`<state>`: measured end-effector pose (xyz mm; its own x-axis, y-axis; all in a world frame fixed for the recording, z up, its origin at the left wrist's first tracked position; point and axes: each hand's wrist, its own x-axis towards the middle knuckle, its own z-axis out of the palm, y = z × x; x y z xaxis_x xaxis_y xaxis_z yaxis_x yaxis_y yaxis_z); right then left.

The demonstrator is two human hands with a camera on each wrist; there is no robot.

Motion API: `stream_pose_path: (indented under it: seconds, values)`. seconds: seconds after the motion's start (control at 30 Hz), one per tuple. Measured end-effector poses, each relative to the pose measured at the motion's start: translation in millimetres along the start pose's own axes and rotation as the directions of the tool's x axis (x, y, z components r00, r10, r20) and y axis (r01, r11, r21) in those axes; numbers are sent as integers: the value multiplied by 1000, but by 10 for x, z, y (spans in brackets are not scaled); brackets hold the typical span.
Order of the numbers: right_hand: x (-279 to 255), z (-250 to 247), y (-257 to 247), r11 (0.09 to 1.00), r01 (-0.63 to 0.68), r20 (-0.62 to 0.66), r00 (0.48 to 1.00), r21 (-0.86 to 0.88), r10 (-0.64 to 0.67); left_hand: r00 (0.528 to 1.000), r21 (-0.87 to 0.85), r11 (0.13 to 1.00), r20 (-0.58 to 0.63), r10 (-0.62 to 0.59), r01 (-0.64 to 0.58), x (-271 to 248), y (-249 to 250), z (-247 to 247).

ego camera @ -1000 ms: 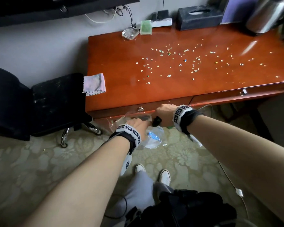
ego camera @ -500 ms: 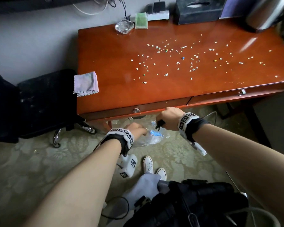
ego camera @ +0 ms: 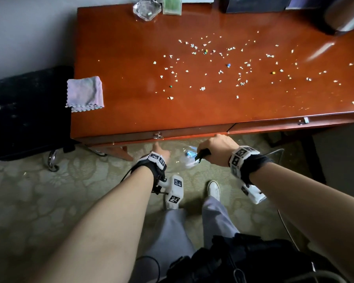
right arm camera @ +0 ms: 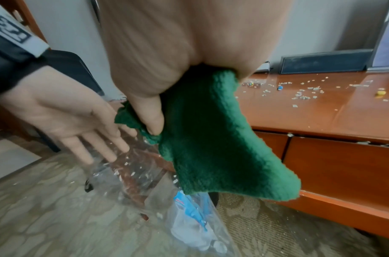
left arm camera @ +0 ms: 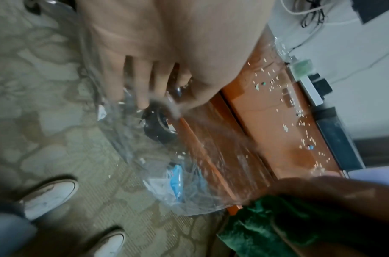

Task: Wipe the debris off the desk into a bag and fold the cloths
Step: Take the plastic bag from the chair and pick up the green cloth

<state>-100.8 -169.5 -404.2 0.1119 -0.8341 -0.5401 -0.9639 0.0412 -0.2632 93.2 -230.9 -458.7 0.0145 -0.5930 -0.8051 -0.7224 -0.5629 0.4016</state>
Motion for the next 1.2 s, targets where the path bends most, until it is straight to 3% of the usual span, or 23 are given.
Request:
stream_pose_path:
  seconds: [0.07, 0.17, 0.33, 0.4, 0.53, 0.67, 0.83, 0.97, 1.2]
  values:
    - [43, 26, 131, 1000, -5, 11, 1000, 18, 5, 994, 77, 996, -92, 55, -48, 49, 17, 64]
    - [146, 43, 327, 999, 6, 2, 1000, 46, -6, 994, 70, 997, -99, 52, -45, 123, 55, 205]
    - [240, 62, 586, 994, 27, -31, 999, 105, -24, 949, -254, 967, -299, -103, 25, 139, 169, 484]
    - [252, 61, 640, 992, 44, -32, 999, 116, -41, 962, -226, 972, -245, -116, 60, 124, 196, 512]
    - [278, 69, 705, 985, 73, -62, 996, 153, -65, 993, 8, 994, -43, -106, 106, 138, 206, 543]
    - [285, 45, 730, 979, 77, -86, 994, 187, -62, 993, 169, 979, 30, -118, 111, 189, 206, 510]
    - [273, -11, 749, 974, 72, -120, 992, 215, -47, 985, 88, 984, -90, -150, 158, 246, 176, 371]
    - [292, -22, 754, 965, 64, -165, 986, 253, -22, 976, -16, 994, -191, -105, 104, 246, 336, 343]
    - [342, 17, 793, 960, 39, -168, 986, 276, 8, 965, -24, 995, -239, -105, 102, 301, 517, 406]
